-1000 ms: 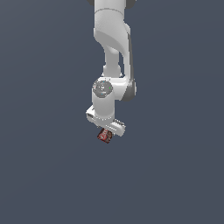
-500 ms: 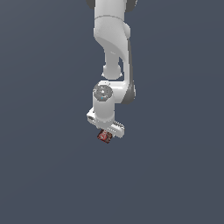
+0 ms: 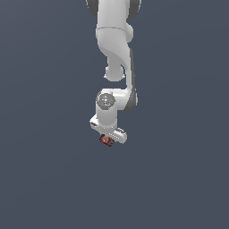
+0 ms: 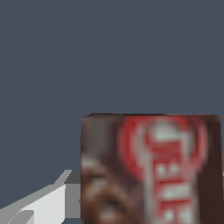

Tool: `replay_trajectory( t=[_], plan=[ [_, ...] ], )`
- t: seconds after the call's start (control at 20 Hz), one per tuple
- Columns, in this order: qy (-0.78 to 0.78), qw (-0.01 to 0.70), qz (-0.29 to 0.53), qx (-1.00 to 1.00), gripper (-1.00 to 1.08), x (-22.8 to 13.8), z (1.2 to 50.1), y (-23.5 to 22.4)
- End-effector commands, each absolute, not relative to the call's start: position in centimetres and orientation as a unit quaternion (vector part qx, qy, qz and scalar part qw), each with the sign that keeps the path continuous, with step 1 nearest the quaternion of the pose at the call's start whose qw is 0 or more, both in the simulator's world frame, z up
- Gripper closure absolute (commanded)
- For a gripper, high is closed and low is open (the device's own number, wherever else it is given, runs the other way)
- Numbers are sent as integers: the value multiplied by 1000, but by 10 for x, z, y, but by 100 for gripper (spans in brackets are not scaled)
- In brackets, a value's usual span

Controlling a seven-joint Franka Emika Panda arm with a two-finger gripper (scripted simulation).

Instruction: Pick up the object and move it to a goal position.

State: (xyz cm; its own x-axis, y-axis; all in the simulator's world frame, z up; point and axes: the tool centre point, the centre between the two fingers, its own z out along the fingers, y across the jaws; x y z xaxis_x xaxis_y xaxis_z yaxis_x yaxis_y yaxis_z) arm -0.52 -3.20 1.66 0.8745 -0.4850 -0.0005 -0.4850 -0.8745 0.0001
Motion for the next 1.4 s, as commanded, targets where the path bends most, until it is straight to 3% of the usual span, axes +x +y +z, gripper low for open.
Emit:
replay_trajectory(
  t=[0.0,0.75,1.35],
  plan=[
    [251,0,0,-968,108,-5,16,-32],
    [250,0,0,-968,108,-4,28,-31],
    [251,0,0,-968,108,3,119,-24]
  ],
)
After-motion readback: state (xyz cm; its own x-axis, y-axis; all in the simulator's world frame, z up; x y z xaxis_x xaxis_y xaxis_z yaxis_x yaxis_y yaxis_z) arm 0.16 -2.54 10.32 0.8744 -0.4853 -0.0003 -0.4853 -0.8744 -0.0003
